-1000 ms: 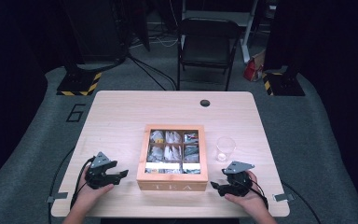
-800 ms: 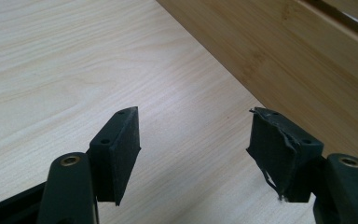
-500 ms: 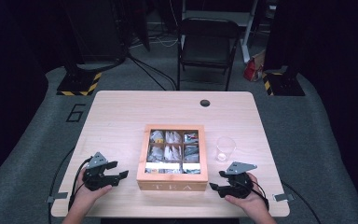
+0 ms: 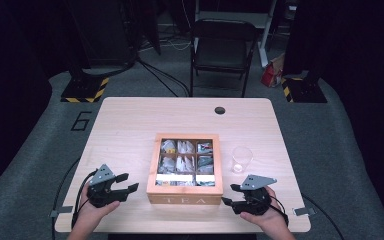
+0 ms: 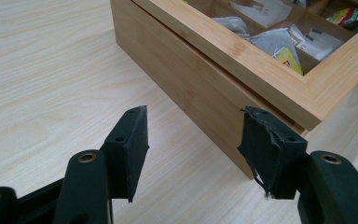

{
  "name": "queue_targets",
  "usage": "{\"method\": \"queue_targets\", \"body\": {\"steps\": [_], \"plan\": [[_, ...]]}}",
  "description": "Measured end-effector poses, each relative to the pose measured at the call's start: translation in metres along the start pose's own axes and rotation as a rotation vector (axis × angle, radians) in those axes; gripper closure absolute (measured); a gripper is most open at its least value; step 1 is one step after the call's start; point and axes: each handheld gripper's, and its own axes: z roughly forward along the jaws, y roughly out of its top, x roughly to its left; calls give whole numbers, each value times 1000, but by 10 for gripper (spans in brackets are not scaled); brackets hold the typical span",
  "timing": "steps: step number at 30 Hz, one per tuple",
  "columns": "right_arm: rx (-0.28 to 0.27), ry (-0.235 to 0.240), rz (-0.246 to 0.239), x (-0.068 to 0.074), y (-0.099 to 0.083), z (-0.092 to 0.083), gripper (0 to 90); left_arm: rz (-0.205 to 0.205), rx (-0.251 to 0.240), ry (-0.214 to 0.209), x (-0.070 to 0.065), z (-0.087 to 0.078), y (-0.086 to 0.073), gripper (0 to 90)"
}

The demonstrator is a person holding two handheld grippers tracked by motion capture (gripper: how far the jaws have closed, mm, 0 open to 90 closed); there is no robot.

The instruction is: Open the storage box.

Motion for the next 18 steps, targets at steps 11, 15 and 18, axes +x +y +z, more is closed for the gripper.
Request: {"method": "queue_targets", "body": {"steps": [11, 15, 18], "plan": [[12, 12, -13, 6, 2, 7, 555, 6, 3, -22, -2, 5, -4, 479], [13, 14, -28, 7, 3, 9, 618, 14, 17, -31, -4, 6, -4, 491], [1, 16, -31, 7, 3, 9, 643, 12, 22, -41, -4, 5, -4, 503]]}}
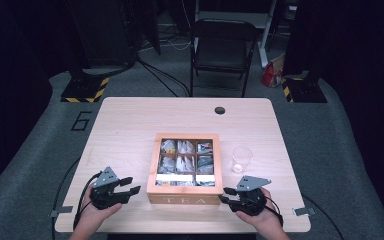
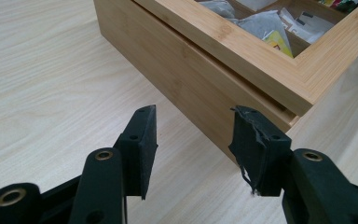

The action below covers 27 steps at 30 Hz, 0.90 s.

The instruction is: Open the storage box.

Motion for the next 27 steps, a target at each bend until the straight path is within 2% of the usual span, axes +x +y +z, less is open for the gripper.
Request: {"method": "queue_targets", "body": {"steps": [4, 11, 18, 23, 27], "plan": [[-8, 6, -2, 1, 0, 0, 670, -16, -10, -13, -1, -1, 0, 519], [-3, 6, -16, 2, 2, 1, 672, -12, -23, -29, -2, -3, 0, 534], [-49, 26, 29, 0, 7, -6, 672, -17, -43, -42, -5, -6, 2, 535], [-84, 38, 65, -1, 11, -11, 671, -14, -39, -88, -10, -8, 6, 535], [-100, 41, 76, -2, 13, -13, 671, -3, -54, -96, -16, -8, 9, 534]]}}
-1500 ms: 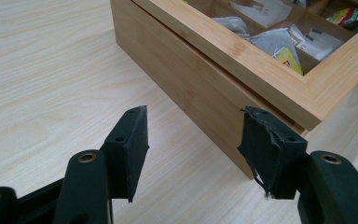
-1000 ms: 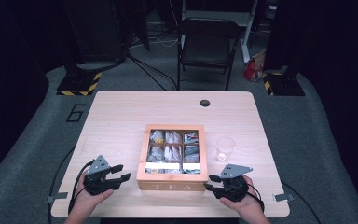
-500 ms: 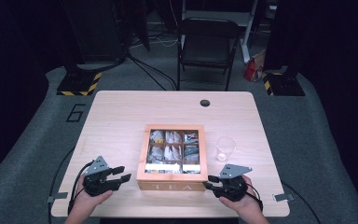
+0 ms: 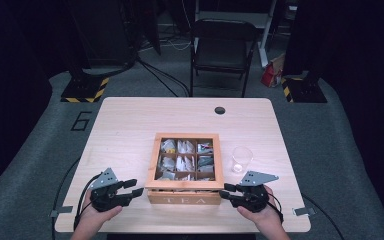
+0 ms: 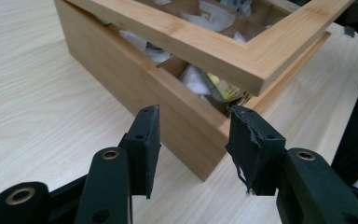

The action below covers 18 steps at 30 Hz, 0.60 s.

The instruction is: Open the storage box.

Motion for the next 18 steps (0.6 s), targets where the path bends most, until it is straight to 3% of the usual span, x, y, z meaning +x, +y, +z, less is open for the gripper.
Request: {"method": "queue_targets", "body": {"steps": [8, 18], "plan": [[-3, 1, 3, 0, 1, -1, 671, 30, 9, -21, -13, 13, 6, 546], [-10, 3, 8, 0, 1, 0, 670, 49, 12, 24, -22, 20, 15, 575]]}}
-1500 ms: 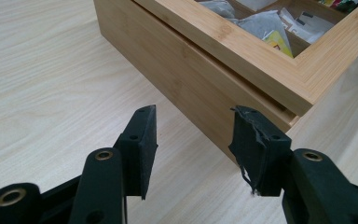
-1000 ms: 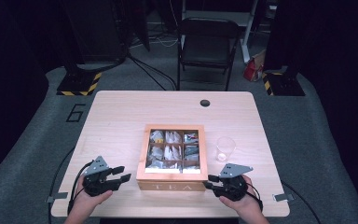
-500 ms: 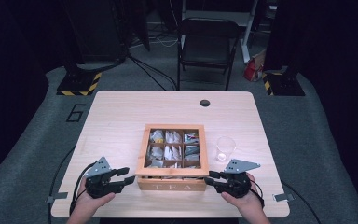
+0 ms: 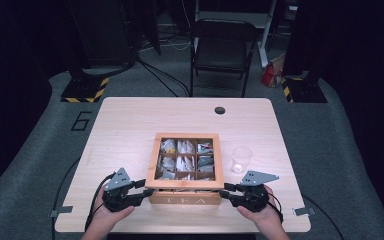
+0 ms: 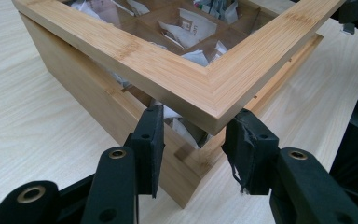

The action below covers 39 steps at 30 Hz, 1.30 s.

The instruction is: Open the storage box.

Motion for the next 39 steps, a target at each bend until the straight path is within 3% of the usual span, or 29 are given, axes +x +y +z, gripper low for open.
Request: {"method": "queue_targets", "body": {"steps": [8, 14, 20, 25, 29, 34, 39], "plan": [[3, 12, 11, -2, 1, 1, 635, 10, 31, -10, -2, -1, 6, 572], [-16, 1, 26, -3, 5, -3, 608, -15, 16, -20, 1, -5, 12, 572], [2, -2, 12, -7, 15, -6, 570, -37, 12, -34, 3, -9, 20, 573], [-13, -33, -29, -8, 23, -7, 526, -21, 15, -17, 6, -14, 31, 573], [-48, -69, -42, -6, 27, -6, 494, -51, 9, -12, 7, -16, 38, 560], [-73, -88, -54, -6, 33, -11, 488, -19, 2, 28, 6, -18, 44, 534], [-78, -99, -74, -5, 40, -13, 488, -2, -8, 33, 7, -21, 50, 514]]}}
